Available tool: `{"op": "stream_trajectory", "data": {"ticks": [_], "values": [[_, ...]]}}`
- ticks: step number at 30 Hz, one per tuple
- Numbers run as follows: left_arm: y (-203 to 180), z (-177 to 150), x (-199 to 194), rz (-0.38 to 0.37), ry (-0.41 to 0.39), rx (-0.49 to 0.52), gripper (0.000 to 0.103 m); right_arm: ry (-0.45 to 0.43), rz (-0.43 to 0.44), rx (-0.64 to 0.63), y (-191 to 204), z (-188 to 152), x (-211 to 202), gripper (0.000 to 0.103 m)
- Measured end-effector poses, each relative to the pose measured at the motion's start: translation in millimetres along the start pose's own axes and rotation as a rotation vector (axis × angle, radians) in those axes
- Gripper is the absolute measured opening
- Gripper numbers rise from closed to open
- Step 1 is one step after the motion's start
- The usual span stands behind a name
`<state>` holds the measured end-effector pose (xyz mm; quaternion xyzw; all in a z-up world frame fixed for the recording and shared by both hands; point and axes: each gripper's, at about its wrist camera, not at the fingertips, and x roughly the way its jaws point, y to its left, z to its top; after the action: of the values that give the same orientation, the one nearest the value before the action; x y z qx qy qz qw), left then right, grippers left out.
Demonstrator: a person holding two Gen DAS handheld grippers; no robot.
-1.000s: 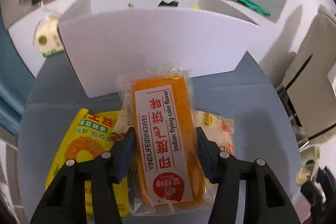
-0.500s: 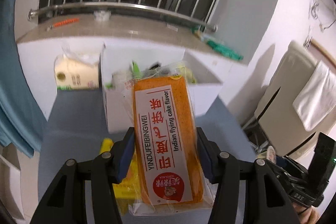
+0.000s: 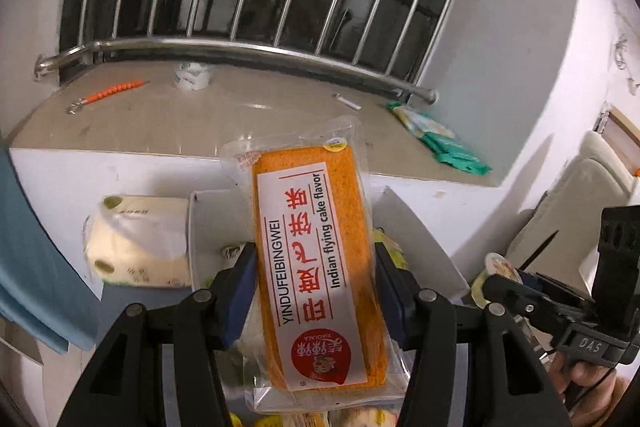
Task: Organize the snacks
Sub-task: 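Carry cup snack toward box with right tool while left tool grasps orange cake packet, then drop cup snack into box with right tool while left tool drops orange cake packet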
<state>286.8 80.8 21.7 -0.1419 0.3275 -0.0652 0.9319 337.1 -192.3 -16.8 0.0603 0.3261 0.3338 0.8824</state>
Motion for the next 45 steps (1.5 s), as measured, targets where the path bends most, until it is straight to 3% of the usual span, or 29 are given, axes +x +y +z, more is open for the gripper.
{"op": "stream_trajectory", "data": {"ticks": [2,3,4,5,7,12,17,27,35,41,45], "values": [[0,8,17,0.014,0.036,0.004,0.065,0.016,-0.02,-0.006,-3,12,16,0.048],[1,11,29,0.029,0.074,0.012,0.085,0.032,-0.026,-0.001,-7,19,27,0.048],[-1,10,35,0.055,0.09,0.015,0.094,0.045,-0.024,0.006,-10,22,33,0.052],[-1,9,38,0.092,0.082,0.016,0.103,0.064,-0.025,0.02,-14,25,41,0.075],[2,8,43,0.12,0.093,0.019,0.103,0.088,-0.058,0.072,-23,28,51,0.103],[8,0,35,0.126,0.089,0.007,0.103,0.019,-0.048,0.122,-31,26,39,0.103],[11,1,18,0.136,0.064,0.019,0.103,-0.002,-0.073,0.105,-28,24,29,0.103],[2,-12,-41,0.125,0.0,0.086,0.103,-0.038,-0.033,0.036,-1,11,3,0.103],[-12,-69,-101,0.052,-0.065,0.124,0.103,-0.079,0.021,-0.05,31,-30,-37,0.103],[-10,-130,-130,0.018,-0.057,0.1,0.103,-0.084,0.028,-0.082,44,-88,-67,0.103],[-1,-172,-139,0.0,-0.026,0.047,0.103,-0.032,-0.011,-0.078,45,-137,-73,0.103]]}}
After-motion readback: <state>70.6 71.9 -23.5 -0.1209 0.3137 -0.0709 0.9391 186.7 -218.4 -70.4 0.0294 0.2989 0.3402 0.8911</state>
